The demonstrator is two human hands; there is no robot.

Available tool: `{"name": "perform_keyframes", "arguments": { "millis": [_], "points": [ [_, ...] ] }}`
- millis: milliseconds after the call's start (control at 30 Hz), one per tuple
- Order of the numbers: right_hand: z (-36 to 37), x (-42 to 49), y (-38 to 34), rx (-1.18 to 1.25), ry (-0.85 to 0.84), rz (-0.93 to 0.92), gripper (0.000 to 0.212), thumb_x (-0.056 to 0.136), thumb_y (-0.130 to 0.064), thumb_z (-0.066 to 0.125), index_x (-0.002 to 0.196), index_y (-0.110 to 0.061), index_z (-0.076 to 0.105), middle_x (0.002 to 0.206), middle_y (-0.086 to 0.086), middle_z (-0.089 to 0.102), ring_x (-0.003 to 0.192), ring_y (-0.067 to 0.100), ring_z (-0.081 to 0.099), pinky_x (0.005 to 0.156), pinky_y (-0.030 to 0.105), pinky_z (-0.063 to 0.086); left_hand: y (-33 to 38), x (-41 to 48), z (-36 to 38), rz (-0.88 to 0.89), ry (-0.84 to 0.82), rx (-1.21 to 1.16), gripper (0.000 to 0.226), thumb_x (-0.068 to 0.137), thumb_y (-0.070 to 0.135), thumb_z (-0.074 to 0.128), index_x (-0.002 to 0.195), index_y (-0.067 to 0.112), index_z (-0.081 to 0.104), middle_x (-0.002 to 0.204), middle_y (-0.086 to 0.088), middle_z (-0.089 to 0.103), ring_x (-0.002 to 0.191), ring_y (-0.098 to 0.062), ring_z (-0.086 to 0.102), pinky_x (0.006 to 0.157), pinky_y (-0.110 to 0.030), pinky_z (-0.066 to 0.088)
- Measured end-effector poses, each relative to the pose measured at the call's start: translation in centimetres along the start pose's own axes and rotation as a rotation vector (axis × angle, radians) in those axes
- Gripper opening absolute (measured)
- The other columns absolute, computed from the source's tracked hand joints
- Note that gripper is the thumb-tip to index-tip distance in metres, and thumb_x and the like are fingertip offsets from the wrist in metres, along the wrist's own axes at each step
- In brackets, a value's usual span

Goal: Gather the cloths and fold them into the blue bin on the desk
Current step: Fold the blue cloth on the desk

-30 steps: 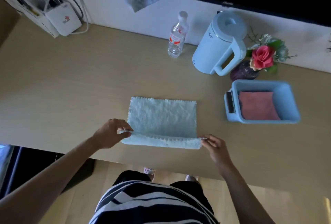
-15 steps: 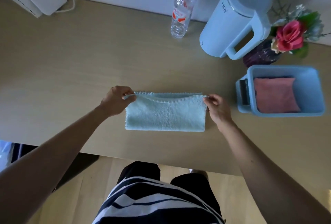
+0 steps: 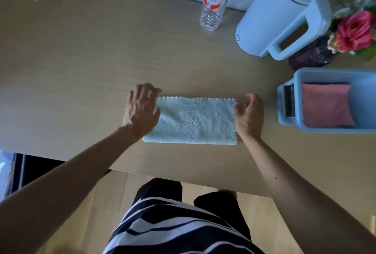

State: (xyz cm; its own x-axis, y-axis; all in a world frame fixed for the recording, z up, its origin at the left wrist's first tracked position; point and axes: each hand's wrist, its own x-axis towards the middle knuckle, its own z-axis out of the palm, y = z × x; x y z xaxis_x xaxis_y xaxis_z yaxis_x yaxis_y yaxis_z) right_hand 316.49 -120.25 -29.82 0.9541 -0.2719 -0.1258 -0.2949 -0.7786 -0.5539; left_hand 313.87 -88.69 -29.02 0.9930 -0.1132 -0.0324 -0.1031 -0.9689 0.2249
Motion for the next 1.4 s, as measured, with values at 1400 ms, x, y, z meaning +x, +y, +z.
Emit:
{"name": "perform_keyframes", "arguments": {
  "millis": [1400],
  "points": [
    [2.5, -13.8, 2.1, -0.523, -0.716, -0.984, 0.085, 0.058, -0.055, 0.080, 0.129, -0.021, 0.049, 0.150, 0.007, 0.036, 0.149, 0.027, 0.028, 0.123, 0.058, 0.015, 2.3, -9.3, 1.6, 0.450, -0.373, -0.087, 0.041, 0.077, 0.021, 0.080, 0.116, 0.029, 0.071, 0.124, 0.002, 0.064, 0.112, -0.021, 0.060, 0.089, -0.036, 0.054]
  ]
}}
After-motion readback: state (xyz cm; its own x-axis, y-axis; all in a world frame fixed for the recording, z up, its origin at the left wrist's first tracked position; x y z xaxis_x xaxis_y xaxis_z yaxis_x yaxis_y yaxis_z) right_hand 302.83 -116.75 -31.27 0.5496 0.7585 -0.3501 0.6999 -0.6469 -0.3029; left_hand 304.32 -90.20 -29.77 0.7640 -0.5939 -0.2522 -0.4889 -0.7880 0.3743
